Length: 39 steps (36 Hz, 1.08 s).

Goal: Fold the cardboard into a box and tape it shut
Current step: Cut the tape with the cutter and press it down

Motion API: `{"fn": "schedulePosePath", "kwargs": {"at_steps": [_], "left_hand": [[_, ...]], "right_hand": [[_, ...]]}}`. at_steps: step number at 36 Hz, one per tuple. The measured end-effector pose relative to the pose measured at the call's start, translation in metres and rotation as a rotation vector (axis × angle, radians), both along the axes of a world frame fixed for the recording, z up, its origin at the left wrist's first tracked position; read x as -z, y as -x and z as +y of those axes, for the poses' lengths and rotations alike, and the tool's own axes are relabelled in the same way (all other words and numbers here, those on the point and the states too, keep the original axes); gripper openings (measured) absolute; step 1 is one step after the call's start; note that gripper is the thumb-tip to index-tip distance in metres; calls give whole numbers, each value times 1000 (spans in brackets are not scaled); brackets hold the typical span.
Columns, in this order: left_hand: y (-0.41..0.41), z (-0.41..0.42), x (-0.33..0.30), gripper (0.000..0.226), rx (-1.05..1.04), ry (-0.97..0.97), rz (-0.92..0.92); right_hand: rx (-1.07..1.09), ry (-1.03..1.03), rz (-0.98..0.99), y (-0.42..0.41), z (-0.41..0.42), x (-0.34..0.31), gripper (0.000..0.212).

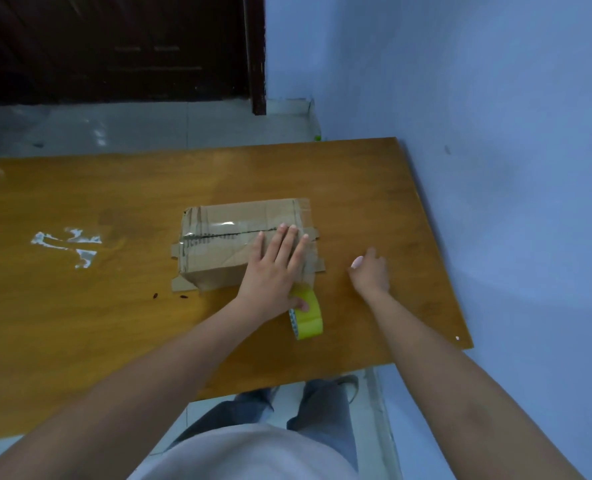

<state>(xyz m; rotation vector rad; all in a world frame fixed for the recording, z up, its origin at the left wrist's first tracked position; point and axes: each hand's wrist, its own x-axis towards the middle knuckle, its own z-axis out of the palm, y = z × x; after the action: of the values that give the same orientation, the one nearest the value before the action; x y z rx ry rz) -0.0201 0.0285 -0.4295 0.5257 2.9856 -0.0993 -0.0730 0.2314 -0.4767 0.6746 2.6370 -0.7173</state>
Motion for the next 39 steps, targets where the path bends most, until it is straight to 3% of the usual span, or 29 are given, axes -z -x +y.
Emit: {"fn": "schedulePosePath", "kwargs": {"at_steps": [6,12,33,39], "left_hand": [[0,1,1,131,-2,5,1],[0,1,0,132,-14,12,-2],[-1,1,-4,124,3,-15,8],[-1,2,-5,127,-3,-10,-1]], "right_hand": [[223,573,337,-32,-9,-28,38],[184,763,415,-76,-29,-51,29],[57,524,460,-77,-64,-54,26],[151,465,498,-73,-64,-49,26]]}}
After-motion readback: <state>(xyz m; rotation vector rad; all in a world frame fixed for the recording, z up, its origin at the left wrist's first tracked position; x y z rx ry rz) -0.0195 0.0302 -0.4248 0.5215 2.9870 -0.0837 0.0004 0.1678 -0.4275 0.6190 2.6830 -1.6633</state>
